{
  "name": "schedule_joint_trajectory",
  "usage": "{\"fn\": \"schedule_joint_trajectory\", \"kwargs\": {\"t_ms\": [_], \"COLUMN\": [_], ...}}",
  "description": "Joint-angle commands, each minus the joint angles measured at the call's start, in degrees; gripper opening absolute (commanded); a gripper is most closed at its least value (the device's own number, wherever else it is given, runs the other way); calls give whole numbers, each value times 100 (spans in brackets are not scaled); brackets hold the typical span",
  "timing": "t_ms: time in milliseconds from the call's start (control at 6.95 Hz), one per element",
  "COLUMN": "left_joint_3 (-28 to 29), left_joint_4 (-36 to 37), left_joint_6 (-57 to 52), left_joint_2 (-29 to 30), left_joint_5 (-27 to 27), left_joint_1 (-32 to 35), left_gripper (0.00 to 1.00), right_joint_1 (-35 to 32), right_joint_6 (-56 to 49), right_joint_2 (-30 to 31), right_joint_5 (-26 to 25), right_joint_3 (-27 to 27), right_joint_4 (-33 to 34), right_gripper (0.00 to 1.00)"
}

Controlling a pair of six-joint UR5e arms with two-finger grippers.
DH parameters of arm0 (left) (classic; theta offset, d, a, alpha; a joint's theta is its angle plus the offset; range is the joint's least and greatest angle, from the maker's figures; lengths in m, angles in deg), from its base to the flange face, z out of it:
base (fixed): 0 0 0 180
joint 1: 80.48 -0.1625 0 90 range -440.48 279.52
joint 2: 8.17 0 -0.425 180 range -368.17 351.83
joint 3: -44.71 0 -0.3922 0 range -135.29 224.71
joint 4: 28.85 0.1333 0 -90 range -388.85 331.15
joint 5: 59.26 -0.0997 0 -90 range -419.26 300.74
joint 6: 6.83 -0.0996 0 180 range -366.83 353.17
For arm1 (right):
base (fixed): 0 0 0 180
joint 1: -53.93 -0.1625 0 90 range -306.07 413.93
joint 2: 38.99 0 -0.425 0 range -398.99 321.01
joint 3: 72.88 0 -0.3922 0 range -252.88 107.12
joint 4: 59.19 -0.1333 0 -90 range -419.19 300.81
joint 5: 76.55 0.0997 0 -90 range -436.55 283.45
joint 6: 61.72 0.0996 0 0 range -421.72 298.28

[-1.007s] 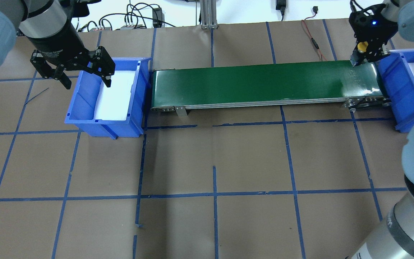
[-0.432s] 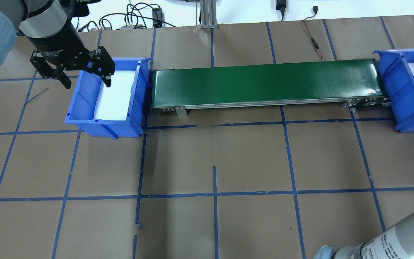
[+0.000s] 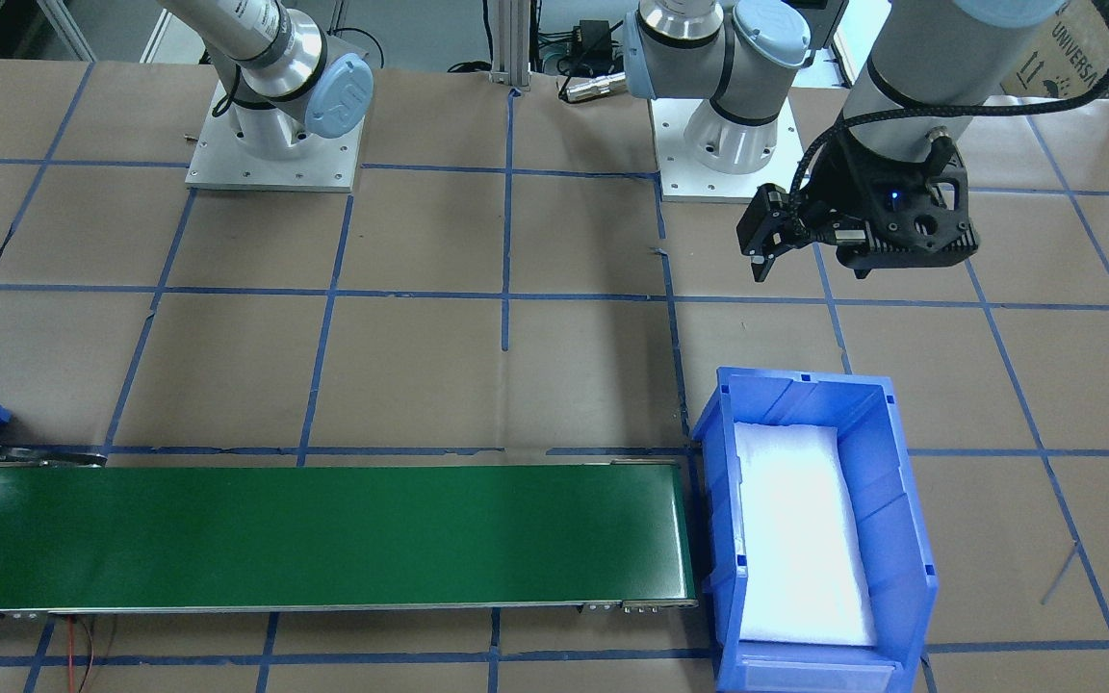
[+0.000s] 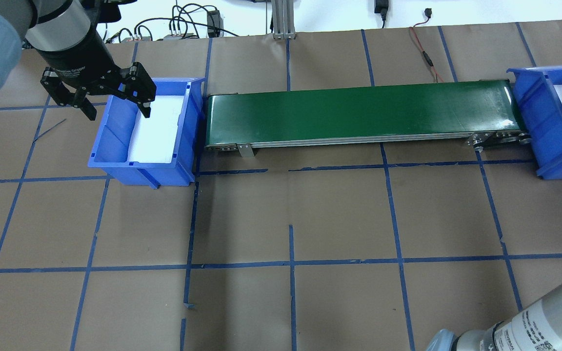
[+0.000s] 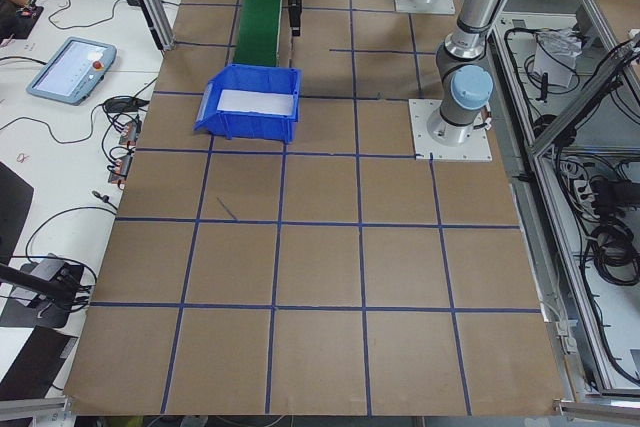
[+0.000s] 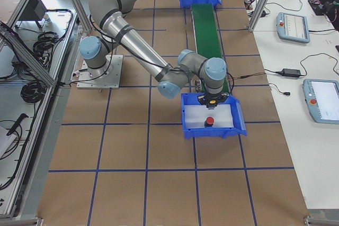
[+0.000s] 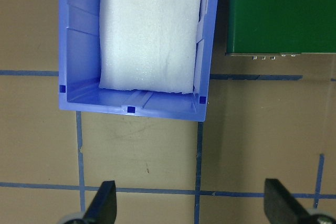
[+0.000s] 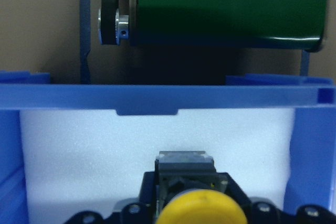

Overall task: Transport two buttons from left to right
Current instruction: 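Carry the yellow button into the far bin and release it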

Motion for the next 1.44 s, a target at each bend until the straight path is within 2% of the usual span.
{"fn": "schedule_joint_trajectory", "kwargs": {"t_ms": [0,144,288,432,575,719,1007,1151,1295], "left_joint_3": [0,0,9,9,9,9,9,9,9], "left_joint_4": [-4,5,22,5,31,14,22,22,22], "left_joint_6": [0,0,0,0,0,0,0,0,0], "left_joint_2": [3,3,3,3,3,3,3,-6,3], "left_joint_5": [-2,-2,-2,-2,-2,-2,-2,-2,-2], "left_joint_1": [0,0,0,0,0,0,-9,-9,-9], "left_gripper": [100,100,100,100,100,100,100,100,100], "right_joint_1": [22,91,110,110,110,110,110,66,22], "right_joint_6": [-50,-50,-15,133,152,170,747,1359,2557], "right_joint_2": [-367,-342,-333,-325,-316,-194,611,1077,1630], "right_joint_5": [-53,-149,-176,-185,-194,-237,-326,-352,-326], "right_joint_3": [25,9,-9,-18,-9,43,61,70,44], "right_joint_4": [165,95,-27,-72,-99,-395,-1446,-2035,-2737], "right_gripper": [7,10,80,100,100,100,100,100,100]}}
